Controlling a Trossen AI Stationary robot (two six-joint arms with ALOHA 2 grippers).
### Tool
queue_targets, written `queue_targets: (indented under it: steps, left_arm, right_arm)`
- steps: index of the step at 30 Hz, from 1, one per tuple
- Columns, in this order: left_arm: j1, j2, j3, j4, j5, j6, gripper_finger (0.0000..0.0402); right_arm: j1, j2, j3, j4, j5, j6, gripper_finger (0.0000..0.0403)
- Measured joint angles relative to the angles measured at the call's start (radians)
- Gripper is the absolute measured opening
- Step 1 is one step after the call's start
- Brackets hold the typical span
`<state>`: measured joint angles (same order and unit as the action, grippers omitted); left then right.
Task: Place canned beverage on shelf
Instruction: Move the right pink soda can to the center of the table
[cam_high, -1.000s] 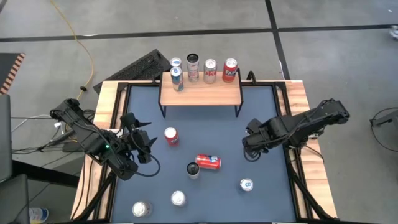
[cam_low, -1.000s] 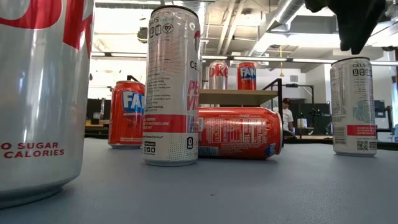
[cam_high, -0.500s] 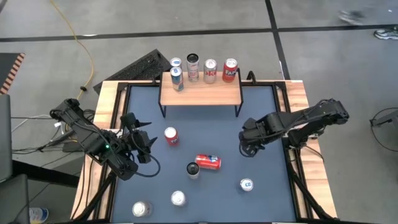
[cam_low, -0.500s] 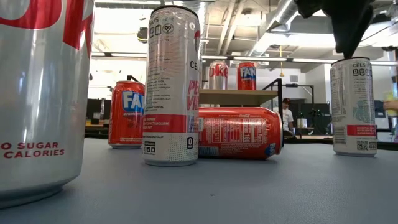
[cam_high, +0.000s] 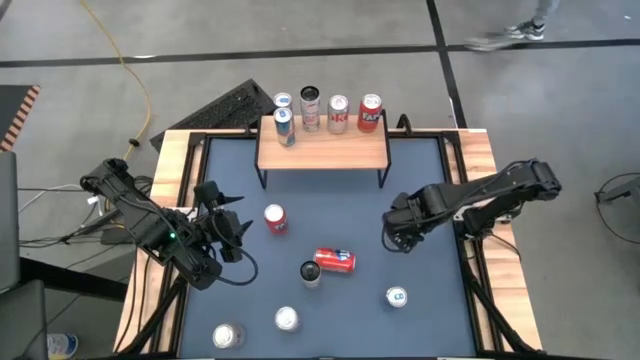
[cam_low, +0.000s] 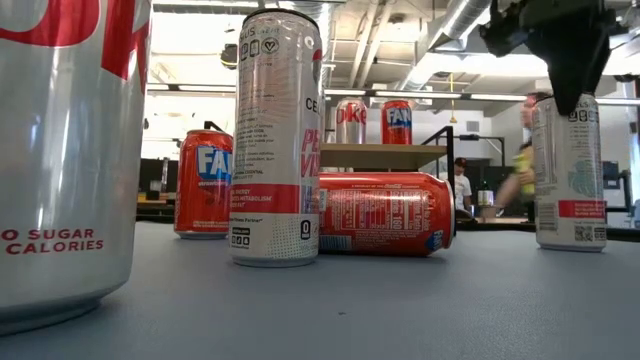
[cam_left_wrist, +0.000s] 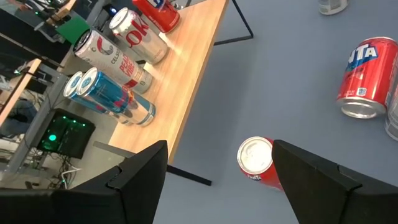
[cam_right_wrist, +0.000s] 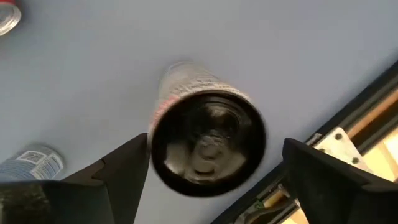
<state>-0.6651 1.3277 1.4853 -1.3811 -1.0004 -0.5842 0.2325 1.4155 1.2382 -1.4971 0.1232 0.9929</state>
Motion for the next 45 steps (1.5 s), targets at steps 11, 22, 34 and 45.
queue_targets:
  steps: [11,22,34,45]
  left_arm:
    - [0.0,0.0,0.0,0.0,0.0,-0.004,0.0279]
    - [0.0,0.0,0.0,0.0,0.002,-0.003,0.0279]
    - [0.0,0.0,0.0,0.0,0.002,-0.003,0.0279]
    - [0.0,0.0,0.0,0.011,-0.005,0.007,0.0279]
  right_arm:
    - [-0.028,0.0,-0.029,0.095,-0.044,-0.05,0.0321]
    - [-0.028,0.0,-0.029,0.108,-0.054,-0.082,0.0291]
    - [-0.01,-0.001,-0.027,0.132,-0.043,-0.457,0.0209]
    - [-0.011,-0.001,-0.028,0.197,-0.039,-0.954,0.0232]
